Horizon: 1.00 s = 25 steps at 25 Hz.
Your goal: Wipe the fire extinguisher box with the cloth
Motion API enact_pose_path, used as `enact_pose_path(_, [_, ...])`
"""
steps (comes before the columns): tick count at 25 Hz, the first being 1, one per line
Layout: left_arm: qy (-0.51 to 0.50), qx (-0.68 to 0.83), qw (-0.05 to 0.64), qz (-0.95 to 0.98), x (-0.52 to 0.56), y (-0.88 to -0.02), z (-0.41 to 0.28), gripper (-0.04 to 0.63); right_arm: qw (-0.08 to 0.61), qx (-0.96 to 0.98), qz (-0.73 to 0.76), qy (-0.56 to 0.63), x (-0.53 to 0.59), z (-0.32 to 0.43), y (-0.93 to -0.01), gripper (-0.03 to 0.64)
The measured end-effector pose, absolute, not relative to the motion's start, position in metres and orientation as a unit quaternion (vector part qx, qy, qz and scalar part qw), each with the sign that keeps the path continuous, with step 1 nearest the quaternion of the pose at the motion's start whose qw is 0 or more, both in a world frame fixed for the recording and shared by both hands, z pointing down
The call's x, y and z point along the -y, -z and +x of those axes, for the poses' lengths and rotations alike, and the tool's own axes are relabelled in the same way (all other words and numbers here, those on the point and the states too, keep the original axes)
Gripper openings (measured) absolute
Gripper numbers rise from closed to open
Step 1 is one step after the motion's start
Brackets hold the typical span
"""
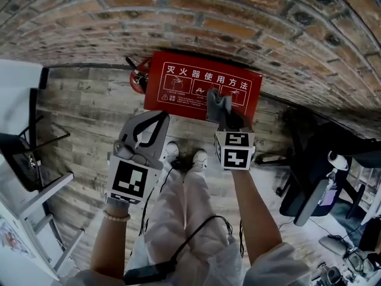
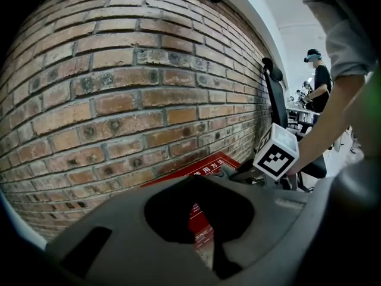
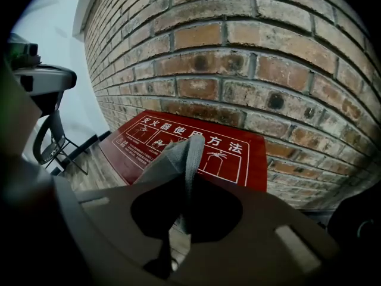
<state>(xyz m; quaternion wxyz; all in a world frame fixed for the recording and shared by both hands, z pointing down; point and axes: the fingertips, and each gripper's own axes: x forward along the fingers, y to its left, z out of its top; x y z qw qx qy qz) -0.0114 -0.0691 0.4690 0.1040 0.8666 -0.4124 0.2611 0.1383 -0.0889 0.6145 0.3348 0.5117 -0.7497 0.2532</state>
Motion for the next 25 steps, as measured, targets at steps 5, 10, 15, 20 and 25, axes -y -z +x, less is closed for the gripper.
enact_pose_path(5, [-0.264, 0.405, 0.101, 0.87, 0.071, -0.47, -0.003, -0.003, 0.335, 0.74, 0.525, -0.254, 0.088, 0.157, -0.614, 0.02])
enact_pose_path(10, [-0.261, 0.4, 0.102, 0.872, 0.071, -0.47, 0.005, -0.003, 0.335, 0.726, 0.542, -0.257, 0.086, 0.179, -0.614, 0.02])
enact_pose_path(15, [-0.262, 0.396, 0.102, 0.874, 0.072, -0.471, 0.009, -0.003, 0.337, 0.712, 0.559, -0.26, 0.083, 0.202, -0.615, 0.02])
enact_pose_path(20, [-0.265, 0.391, 0.099, 0.876, 0.073, -0.473, 0.013, -0.003, 0.341, 0.697, 0.574, -0.261, 0.079, 0.224, -0.617, 0.02])
enact_pose_path(25, [-0.261, 0.392, 0.101, 0.876, 0.072, -0.471, 0.015, -0.003, 0.347, 0.686, 0.582, -0.264, 0.072, 0.241, -0.619, 0.019])
